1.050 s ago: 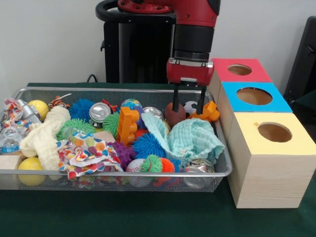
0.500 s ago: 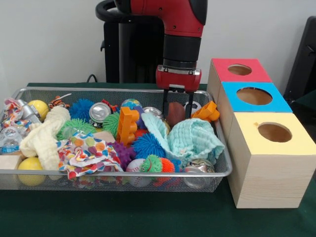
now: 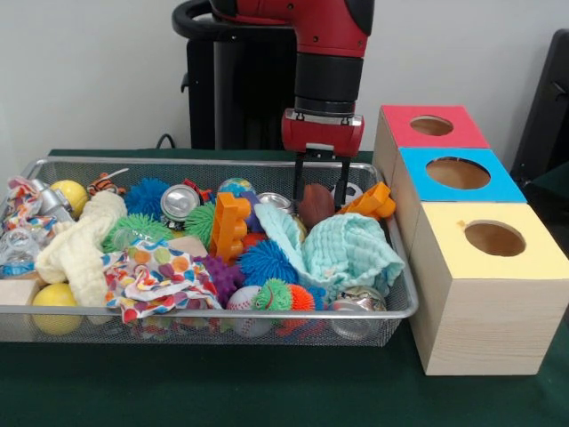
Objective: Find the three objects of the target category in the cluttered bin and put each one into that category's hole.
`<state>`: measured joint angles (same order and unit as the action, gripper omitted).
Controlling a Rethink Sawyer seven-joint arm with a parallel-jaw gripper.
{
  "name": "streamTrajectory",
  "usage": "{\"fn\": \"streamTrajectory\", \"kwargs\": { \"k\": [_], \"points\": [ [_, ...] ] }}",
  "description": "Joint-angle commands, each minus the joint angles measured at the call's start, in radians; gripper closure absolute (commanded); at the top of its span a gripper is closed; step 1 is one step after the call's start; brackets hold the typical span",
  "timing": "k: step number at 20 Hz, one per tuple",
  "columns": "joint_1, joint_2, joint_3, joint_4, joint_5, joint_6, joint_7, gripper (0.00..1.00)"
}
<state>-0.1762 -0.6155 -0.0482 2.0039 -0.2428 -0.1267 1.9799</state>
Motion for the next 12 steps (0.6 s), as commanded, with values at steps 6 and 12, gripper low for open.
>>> {"fn": "streamTrajectory", "kwargs": {
  "k": [6,12],
  "points": [
    [0.006,0.031,0.070,0.024,-0.043,-0.042,0.117,0.00],
    [-0.005,0.052,0.065,0.028,-0.058,-0.075,0.119,0.00]
  ]
}}
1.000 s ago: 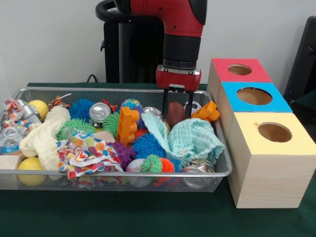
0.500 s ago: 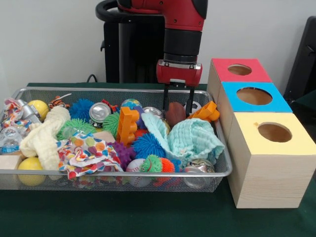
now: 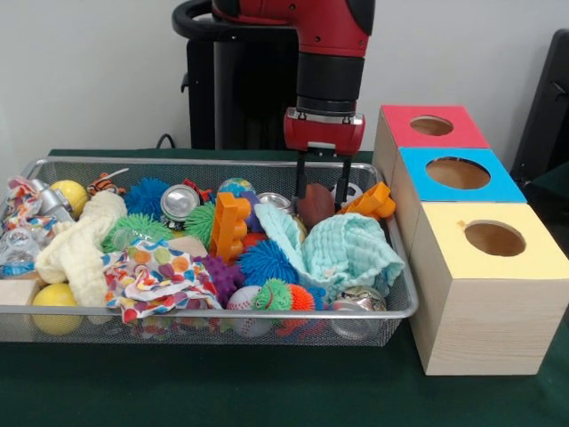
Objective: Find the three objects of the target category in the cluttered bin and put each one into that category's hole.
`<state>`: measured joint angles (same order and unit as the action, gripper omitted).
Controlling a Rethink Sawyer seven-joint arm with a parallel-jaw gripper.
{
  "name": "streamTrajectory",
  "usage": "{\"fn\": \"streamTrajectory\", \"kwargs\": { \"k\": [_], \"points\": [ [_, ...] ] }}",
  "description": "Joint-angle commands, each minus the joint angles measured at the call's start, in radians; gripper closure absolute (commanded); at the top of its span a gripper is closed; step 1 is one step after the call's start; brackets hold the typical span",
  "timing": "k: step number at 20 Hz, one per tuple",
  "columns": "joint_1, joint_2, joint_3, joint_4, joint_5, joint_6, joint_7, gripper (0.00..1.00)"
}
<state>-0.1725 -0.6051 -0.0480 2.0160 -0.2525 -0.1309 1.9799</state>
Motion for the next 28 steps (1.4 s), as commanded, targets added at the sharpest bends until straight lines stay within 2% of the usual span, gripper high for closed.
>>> {"fn": "streamTrajectory", "kwargs": {
  "k": [1,3,6,10,17,21,28],
  "points": [
    [-0.011,0.038,0.064,0.025,-0.051,-0.075,0.123,0.00],
    [-0.009,0.037,0.056,0.048,-0.057,-0.093,0.135,0.00],
    [-0.032,0.006,0.074,0.061,-0.074,-0.065,0.125,0.00],
    [-0.070,-0.011,0.122,0.034,-0.085,0.002,0.095,0.00],
    [-0.069,-0.056,0.149,0.008,-0.068,0.080,0.069,0.00],
    [-0.058,-0.048,0.146,-0.023,-0.055,0.135,0.045,0.00],
    [-0.033,-0.017,0.135,-0.035,-0.039,0.149,0.055,0.00]
  ]
}}
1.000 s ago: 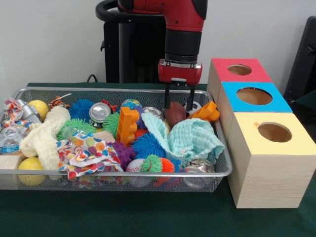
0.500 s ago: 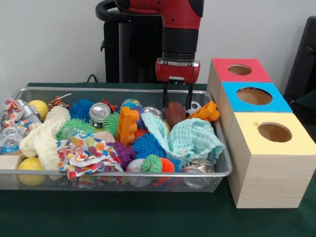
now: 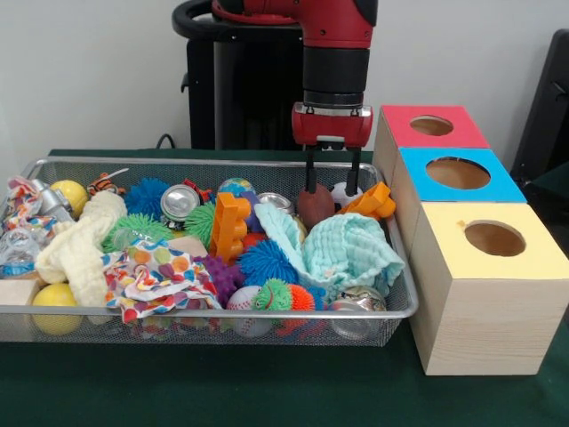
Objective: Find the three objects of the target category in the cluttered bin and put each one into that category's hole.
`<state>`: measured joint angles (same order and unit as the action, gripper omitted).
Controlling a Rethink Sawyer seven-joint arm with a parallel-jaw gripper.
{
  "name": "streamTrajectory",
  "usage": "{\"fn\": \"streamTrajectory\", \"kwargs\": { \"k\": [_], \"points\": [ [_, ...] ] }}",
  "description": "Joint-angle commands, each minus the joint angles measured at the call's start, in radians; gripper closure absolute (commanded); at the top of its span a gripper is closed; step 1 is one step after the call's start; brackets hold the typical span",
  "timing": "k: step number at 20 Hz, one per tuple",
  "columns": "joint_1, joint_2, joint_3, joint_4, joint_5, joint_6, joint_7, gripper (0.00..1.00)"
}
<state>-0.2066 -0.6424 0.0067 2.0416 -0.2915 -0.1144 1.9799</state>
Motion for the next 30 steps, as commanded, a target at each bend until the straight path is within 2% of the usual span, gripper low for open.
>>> {"fn": "streamTrajectory", "kwargs": {
  "k": [1,7,11,22,26,30],
  "points": [
    [0.001,0.029,0.080,-0.063,0.001,0.132,0.057,0.00],
    [-0.014,0.062,0.083,-0.075,0.002,0.122,0.061,0.00],
    [-0.028,0.063,0.098,-0.079,0.008,0.160,0.051,0.00],
    [-0.026,0.137,0.100,-0.121,-0.022,0.095,0.048,0.00],
    [-0.002,0.112,0.073,-0.089,-0.019,0.060,0.072,0.00],
    [0.032,0.032,0.028,0.007,-0.016,0.008,0.118,0.00]
  ]
}}
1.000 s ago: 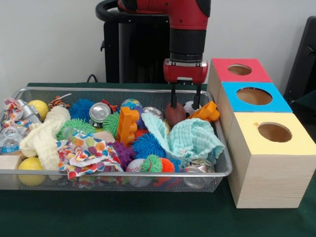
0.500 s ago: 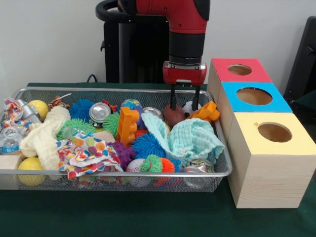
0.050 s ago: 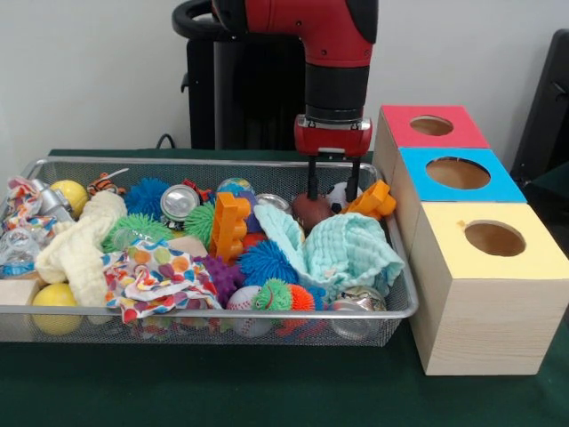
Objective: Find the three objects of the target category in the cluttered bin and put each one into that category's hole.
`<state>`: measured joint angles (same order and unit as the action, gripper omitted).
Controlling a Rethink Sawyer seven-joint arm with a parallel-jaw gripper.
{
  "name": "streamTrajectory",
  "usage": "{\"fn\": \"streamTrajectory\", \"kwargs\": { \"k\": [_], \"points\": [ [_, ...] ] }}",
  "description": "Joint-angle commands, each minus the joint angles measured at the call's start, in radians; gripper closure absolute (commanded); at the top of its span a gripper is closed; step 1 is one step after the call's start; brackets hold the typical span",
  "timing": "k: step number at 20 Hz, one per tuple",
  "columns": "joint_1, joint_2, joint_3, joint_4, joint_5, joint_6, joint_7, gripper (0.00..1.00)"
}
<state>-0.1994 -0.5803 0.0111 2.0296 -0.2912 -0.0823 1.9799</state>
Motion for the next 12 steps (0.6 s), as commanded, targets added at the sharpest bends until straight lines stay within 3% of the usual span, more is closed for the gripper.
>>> {"fn": "streamTrajectory", "kwargs": {
  "k": [1,6,9,12],
  "points": [
    [0.035,-0.052,0.010,0.047,-0.015,-0.040,0.131,0.00],
    [0.053,-0.140,-0.021,0.155,-0.014,-0.072,0.170,0.00],
    [0.014,-0.189,0.000,0.195,-0.038,-0.061,0.154,0.00],
    [-0.041,-0.238,0.044,0.209,-0.042,0.016,0.118,0.00]
  ]
}}
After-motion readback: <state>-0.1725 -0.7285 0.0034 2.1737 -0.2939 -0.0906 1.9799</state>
